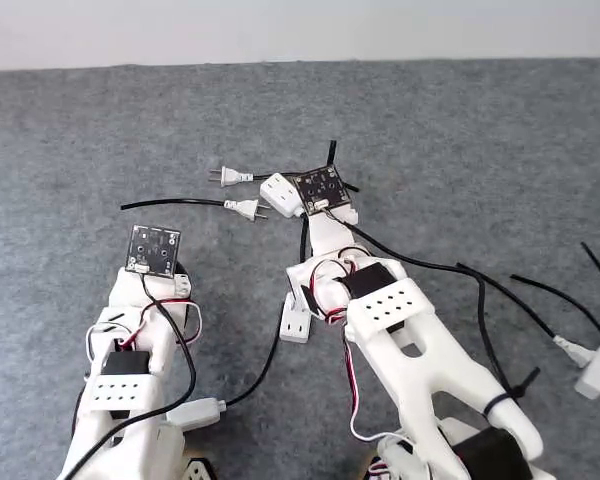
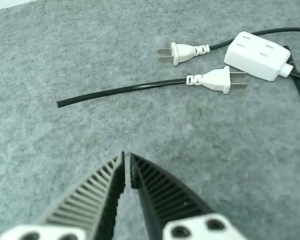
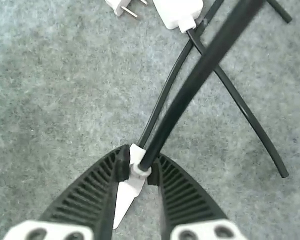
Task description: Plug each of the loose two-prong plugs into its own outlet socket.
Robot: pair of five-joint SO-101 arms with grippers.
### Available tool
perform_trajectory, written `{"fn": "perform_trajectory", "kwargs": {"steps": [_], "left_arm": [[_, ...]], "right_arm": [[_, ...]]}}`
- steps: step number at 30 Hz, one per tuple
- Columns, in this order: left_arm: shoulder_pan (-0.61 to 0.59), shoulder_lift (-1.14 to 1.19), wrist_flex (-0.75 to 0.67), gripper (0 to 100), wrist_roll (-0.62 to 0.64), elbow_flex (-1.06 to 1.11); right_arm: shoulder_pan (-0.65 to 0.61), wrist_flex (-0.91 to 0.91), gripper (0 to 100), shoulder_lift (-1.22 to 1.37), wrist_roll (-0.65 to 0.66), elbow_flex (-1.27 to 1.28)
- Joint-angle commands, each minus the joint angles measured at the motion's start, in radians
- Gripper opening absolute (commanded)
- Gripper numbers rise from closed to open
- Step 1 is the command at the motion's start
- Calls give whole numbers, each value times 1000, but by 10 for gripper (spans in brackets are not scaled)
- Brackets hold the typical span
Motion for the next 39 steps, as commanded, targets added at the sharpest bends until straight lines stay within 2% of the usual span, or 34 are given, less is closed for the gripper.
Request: {"fn": "perform_trajectory", "kwargs": {"steps": [1, 7, 12, 22, 29, 33, 39], "left_arm": [[3, -28, -12, 14, 8, -8], [3, -28, -12, 14, 8, -7], [3, -29, -11, 14, 8, -7], [-17, -28, -11, 15, 8, -7], [-18, -28, -11, 15, 8, -7], [-18, -28, -11, 15, 8, -7], [-18, -28, -11, 15, 8, -7]], "right_arm": [[-2, -1, 9, 15, 26, 38], [-68, -62, 9, -68, 123, 135], [-65, -116, 9, -214, 138, 242], [-127, -110, 8, -196, 232, 264], [-128, -105, 8, -196, 241, 264], [-131, -77, 8, -143, 276, 236], [-122, 7, 8, 74, 275, 58]]}}
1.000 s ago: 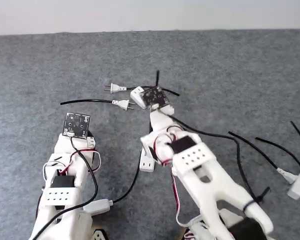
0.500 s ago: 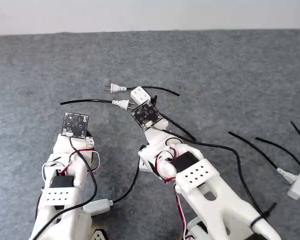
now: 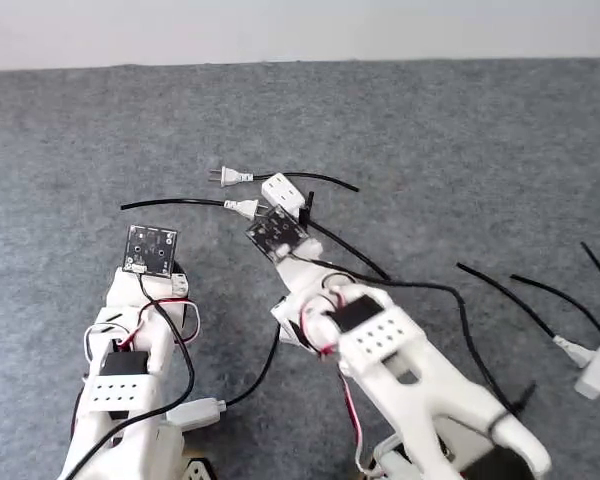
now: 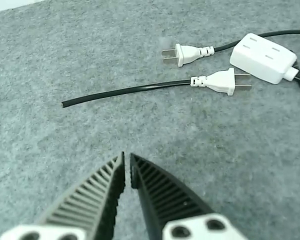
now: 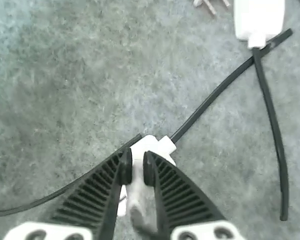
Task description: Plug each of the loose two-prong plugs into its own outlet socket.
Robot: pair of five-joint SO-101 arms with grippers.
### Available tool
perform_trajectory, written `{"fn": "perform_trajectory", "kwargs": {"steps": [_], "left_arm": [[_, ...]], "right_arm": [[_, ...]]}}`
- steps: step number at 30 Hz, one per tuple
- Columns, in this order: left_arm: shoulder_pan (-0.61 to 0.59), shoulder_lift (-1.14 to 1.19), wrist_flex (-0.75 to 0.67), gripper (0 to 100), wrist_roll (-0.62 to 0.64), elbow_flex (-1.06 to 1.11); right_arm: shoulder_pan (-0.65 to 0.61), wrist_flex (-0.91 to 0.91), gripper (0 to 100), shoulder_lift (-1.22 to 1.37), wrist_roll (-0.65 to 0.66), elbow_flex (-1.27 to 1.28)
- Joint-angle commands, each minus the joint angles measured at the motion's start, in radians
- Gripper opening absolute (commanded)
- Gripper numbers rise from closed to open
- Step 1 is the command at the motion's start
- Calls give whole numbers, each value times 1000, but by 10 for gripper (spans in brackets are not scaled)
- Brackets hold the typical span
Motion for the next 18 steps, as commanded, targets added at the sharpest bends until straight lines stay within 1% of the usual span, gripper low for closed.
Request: {"fn": "perform_trajectory", "kwargs": {"steps": [1, 4, 8, 12, 18], "left_arm": [[-6, -21, -11, 15, 8, -7], [-6, -21, -11, 15, 8, -7], [-6, -20, -11, 15, 8, -7], [-6, -18, -11, 15, 8, -7], [-6, -18, -11, 15, 8, -7]], "right_arm": [[1, 62, 8, 125, 9, -71], [-1, 51, 8, 127, 9, -75], [7, 84, 8, 124, 8, -75], [5, 51, 9, 124, 9, -75], [5, 59, 9, 124, 12, -75]]}}
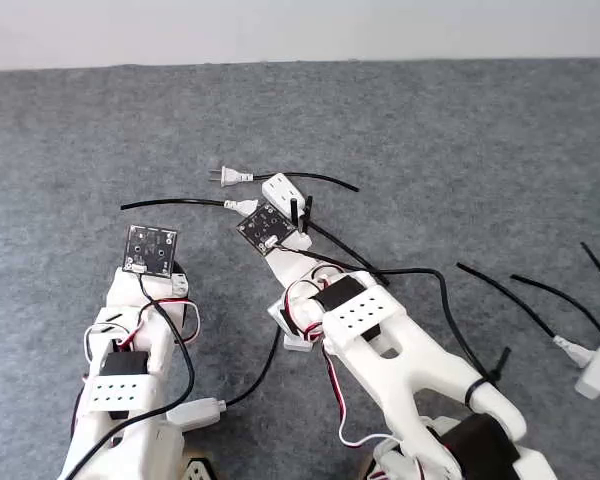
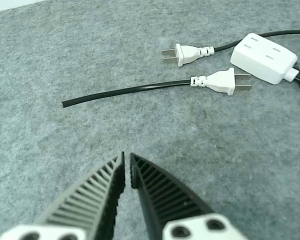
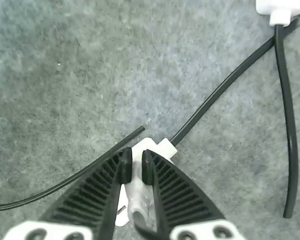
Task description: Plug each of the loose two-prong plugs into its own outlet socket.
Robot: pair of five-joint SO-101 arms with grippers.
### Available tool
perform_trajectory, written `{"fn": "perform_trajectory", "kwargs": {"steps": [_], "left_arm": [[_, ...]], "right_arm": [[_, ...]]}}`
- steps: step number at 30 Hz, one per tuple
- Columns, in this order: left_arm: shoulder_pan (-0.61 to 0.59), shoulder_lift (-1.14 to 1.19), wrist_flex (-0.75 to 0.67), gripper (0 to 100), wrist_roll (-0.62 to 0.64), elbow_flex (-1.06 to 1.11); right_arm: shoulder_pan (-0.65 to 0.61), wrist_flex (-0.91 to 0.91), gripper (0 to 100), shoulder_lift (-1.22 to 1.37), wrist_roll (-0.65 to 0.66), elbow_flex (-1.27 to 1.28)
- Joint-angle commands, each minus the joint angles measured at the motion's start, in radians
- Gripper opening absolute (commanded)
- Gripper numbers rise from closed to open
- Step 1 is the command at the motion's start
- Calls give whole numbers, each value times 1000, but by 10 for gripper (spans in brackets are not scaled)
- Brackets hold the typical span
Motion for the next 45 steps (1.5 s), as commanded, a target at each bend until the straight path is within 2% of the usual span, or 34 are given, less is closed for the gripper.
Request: {"fn": "perform_trajectory", "kwargs": {"steps": [1, 4, 8, 10, 16, 22, 30, 34, 45], "left_arm": [[-6, -18, -11, 15, 8, -7], [-6, -18, -11, 15, 8, -5], [-2, -25, -12, 15, 6, 2], [-2, -25, -12, 15, 6, 2], [-5, -25, -14, 15, 6, 2], [0, -18, -15, 15, -43, 2], [0, -17, -15, 15, -48, 4], [0, -17, -15, 15, -48, 4], [-3, -17, -15, 15, -48, 4]], "right_arm": [[7, 13, 12, 12, 14, -2], [5, 12, 52, 12, 12, -9], [1, 21, 183, 10, 2, -78], [1, 44, 205, 10, -49, -130], [1, 84, 190, 19, -190, -180], [-65, 125, 191, 21, -186, -121], [-67, 125, 196, 22, -184, -92], [-68, 125, 264, 61, -184, -92], [-50, 211, 158, 245, -186, -244]]}}
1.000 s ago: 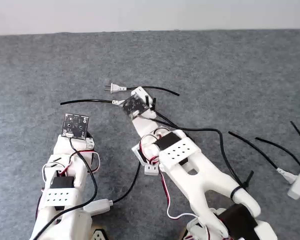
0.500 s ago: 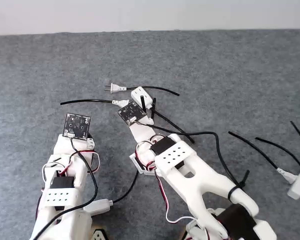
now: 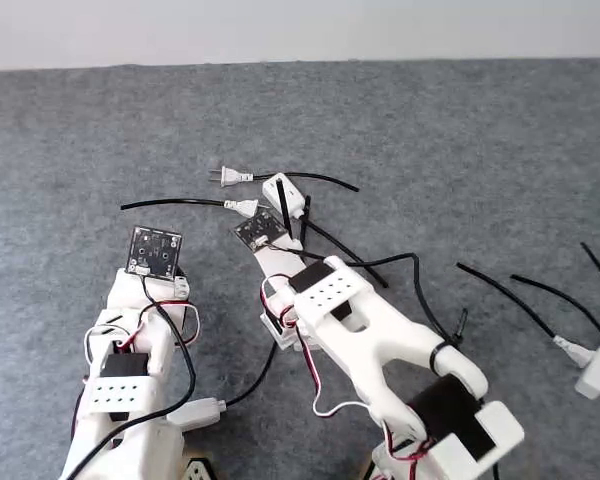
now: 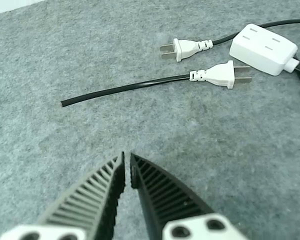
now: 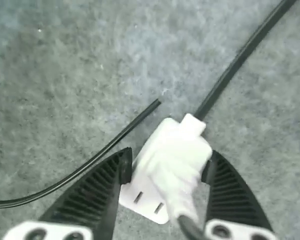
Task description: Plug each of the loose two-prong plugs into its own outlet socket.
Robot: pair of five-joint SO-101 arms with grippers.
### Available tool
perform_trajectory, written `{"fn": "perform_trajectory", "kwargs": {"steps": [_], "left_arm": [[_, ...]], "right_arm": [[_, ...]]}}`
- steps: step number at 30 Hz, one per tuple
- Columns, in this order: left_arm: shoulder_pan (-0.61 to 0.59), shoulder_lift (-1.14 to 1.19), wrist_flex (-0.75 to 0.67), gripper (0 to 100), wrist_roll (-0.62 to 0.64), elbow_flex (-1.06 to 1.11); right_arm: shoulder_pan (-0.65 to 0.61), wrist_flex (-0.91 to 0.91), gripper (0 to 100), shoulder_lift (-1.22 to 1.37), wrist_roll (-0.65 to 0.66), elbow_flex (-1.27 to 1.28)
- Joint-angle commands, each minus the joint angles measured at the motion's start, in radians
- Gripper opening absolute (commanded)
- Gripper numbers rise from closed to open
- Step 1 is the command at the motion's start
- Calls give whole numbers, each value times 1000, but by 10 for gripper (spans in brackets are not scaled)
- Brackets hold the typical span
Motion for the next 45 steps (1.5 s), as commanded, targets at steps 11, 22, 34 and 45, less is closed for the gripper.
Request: {"fn": "perform_trajectory", "kwargs": {"steps": [11, 22, 34, 45], "left_arm": [[-2, -17, -15, 15, -5, -8], [2, -11, -17, 15, -2, -12], [3, -11, -17, 15, 51, -15], [3, -11, -17, 15, 51, -15]], "right_arm": [[197, 108, 9, -71, 58, -97], [819, 231, 9, -338, 318, -100], [1440, -2, 9, -133, 534, -178], [1564, -62, 58, 295, 542, -511]]}}
